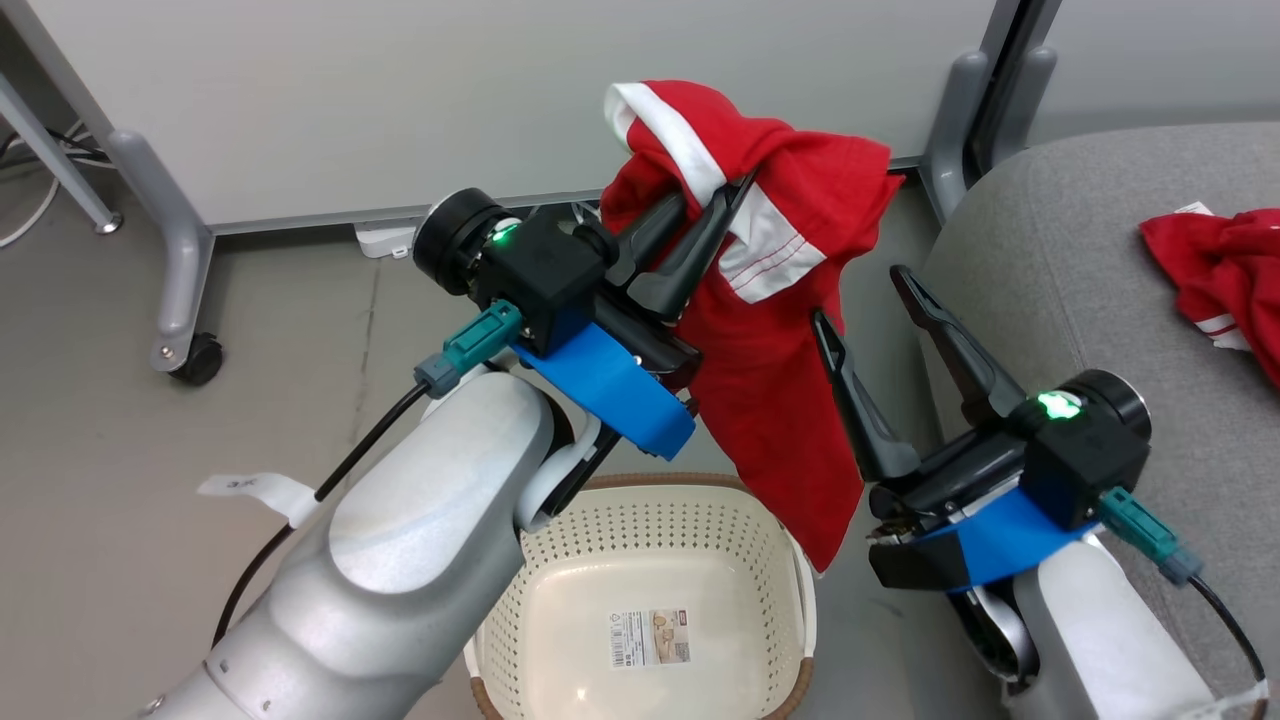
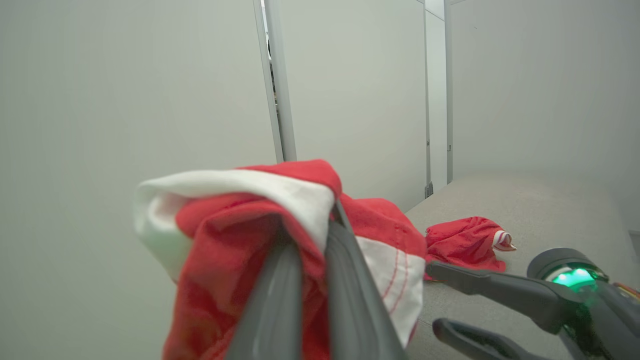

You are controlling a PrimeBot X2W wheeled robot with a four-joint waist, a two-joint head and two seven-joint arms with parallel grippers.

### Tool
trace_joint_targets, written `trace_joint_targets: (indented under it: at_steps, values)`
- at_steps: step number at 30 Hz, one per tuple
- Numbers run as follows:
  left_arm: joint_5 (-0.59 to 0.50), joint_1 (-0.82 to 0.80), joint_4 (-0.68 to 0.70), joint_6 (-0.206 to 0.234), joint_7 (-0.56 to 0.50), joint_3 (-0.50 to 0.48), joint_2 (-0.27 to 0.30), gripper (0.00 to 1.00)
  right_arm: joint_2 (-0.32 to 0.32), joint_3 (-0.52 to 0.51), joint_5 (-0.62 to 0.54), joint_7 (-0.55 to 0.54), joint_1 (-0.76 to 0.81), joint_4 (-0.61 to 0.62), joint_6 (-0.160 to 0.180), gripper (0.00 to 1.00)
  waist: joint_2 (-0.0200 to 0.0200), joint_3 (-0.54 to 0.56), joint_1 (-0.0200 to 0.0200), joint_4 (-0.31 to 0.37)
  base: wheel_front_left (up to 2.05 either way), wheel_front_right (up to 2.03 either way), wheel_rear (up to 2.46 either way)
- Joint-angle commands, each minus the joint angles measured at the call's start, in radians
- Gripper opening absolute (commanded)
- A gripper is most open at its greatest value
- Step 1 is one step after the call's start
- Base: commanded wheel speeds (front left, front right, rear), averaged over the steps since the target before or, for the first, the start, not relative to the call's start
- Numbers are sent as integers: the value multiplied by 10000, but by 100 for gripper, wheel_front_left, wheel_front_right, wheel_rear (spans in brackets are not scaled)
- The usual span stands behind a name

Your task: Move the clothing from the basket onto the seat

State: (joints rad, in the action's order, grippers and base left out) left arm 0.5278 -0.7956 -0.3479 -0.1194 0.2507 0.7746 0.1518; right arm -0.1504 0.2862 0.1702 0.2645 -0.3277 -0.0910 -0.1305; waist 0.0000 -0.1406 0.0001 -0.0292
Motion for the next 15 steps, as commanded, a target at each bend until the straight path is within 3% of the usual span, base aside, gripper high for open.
trace_joint_targets:
  at_steps: [1,15]
  values:
    - [-12,-108,67,64,24,-18,-4,0,-77,150,56,-3,-316,-158,-5,100,0,-85,-1,-52,0,0,0]
    - [-143,-307,458,58,-7,334,-167,0,144,789,-126,-3,-2306,-2145,-3,100,0,-400,-1,-269,0,0,0]
